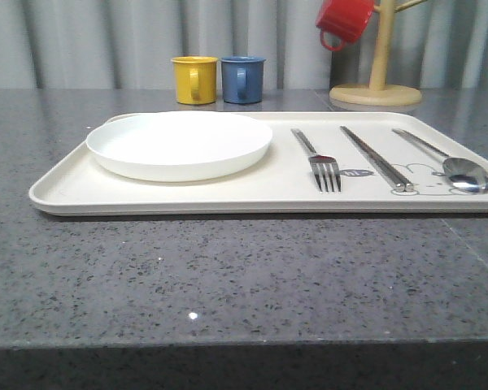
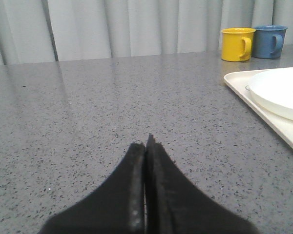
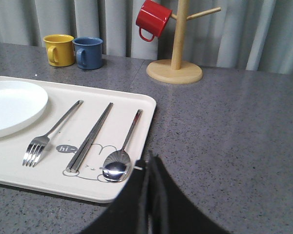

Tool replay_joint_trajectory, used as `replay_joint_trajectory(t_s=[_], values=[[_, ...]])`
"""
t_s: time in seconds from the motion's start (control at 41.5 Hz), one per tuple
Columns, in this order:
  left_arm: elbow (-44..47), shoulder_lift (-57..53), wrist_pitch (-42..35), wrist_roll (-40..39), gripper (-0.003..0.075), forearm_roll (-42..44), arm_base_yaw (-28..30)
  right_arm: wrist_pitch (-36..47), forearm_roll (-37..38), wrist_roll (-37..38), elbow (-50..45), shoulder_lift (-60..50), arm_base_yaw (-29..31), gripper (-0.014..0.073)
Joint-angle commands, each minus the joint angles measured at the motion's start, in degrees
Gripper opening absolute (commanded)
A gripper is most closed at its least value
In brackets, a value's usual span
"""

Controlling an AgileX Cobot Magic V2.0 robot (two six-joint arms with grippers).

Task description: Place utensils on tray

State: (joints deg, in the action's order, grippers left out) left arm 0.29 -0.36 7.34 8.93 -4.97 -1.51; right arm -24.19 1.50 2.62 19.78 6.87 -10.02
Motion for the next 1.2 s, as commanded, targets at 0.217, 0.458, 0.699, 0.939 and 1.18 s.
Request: replay_joint_trajectory(t_s=[0.217, 0.458, 0.699, 0.939, 1.18], values=[[0.2, -1.13, -5.27, -0.8, -0.0019, -0.1, -0.37, 4.24, 0.67, -0.46, 1.32, 0.68, 0.14, -0.0068], [0.2, -1.13, -5.27, -0.8, -0.0019, -0.18, -0.37, 7.91, 1.83, -0.46, -1.87, 0.68, 2.29, -0.0068], [0.2, -1.13, -5.27, -0.8, -0.0019, -0.18, -0.37, 14.9, 1.08, -0.6, -11.16, -2.38, 7.9, -0.0068], [0.2, -1.13, -5.27, -0.8, -0.0019, -0.18, -0.37, 14.39, -3.97, -6.93, -17.04, -8.36, 10.47, -0.0068], [0.2, -1.13, -5.27, -0.8, -0.0019, -0.18, -0.37, 15.07, -4.09, -6.93, -21.28, -8.37, 10.62, -0.0068]])
